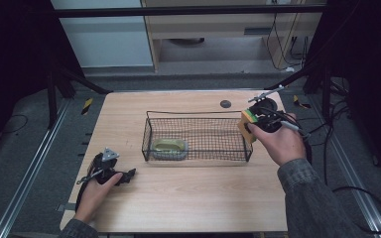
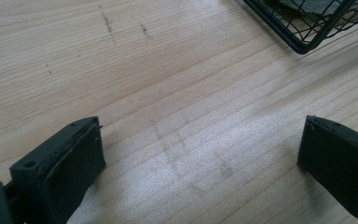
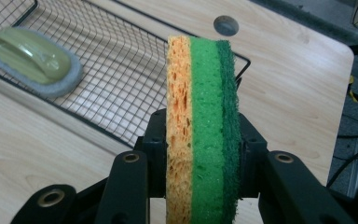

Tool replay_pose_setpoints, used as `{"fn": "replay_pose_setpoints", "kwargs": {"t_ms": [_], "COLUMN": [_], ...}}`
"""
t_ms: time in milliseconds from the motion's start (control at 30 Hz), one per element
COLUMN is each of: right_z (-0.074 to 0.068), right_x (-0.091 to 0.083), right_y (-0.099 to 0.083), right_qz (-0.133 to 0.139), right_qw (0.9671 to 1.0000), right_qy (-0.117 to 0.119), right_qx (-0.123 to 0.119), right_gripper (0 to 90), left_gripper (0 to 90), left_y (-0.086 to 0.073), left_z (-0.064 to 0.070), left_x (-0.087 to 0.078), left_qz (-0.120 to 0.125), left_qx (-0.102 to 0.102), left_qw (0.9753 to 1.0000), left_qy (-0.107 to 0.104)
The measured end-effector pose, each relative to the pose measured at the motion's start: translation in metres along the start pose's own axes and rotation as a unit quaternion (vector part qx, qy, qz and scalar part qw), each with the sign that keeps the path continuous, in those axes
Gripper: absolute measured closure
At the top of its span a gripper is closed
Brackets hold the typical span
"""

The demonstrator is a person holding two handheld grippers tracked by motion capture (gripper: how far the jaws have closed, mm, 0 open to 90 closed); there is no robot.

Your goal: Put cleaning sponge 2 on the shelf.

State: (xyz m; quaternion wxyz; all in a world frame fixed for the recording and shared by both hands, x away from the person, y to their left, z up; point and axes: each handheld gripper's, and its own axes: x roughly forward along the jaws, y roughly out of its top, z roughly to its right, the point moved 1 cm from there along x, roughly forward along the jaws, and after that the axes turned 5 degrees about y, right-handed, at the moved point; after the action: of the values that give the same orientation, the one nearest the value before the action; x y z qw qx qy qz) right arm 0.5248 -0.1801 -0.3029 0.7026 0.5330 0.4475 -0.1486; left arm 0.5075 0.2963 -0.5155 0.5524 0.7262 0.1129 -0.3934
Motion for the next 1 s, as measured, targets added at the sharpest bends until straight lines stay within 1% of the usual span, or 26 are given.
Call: {"fn": "replay_pose_setpoints", "kwargs": {"t_ms": [67, 233, 467, 833, 1000], "right_z": [0.002, 0.004, 0.003, 0.004, 0.003], "right_x": [0.002, 0.005, 0.015, 0.034, 0.039], "right_y": [0.004, 0.007, 0.014, 0.021, 0.022], "right_qz": [0.006, 0.007, 0.007, -0.004, -0.012], "right_qw": [1.0, 0.9999, 0.9999, 0.9998, 0.9997], "right_qy": [-0.001, -0.005, -0.007, -0.007, -0.008], "right_qx": [0.001, 0.004, 0.009, 0.02, 0.018], "right_gripper": [64.7, 64.7, 64.7, 64.7, 64.7], "left_gripper": [0.0, 0.0, 0.0, 0.0, 0.0], "left_y": [0.0, 0.0, 0.0, 0.0, 0.0], "left_z": [0.0, 0.0, 0.0, 0.0, 0.0], "left_x": [0.0, 0.0, 0.0, 0.0, 0.0], "left_qz": [0.0, 0.0, 0.0, 0.0, 0.0], "left_qx": [0.0, 0.0, 0.0, 0.0, 0.0], "left_qw": [1.0, 1.0, 1.0, 1.0, 1.0], "left_qy": [0.0, 0.0, 0.0, 0.0, 0.0]}}
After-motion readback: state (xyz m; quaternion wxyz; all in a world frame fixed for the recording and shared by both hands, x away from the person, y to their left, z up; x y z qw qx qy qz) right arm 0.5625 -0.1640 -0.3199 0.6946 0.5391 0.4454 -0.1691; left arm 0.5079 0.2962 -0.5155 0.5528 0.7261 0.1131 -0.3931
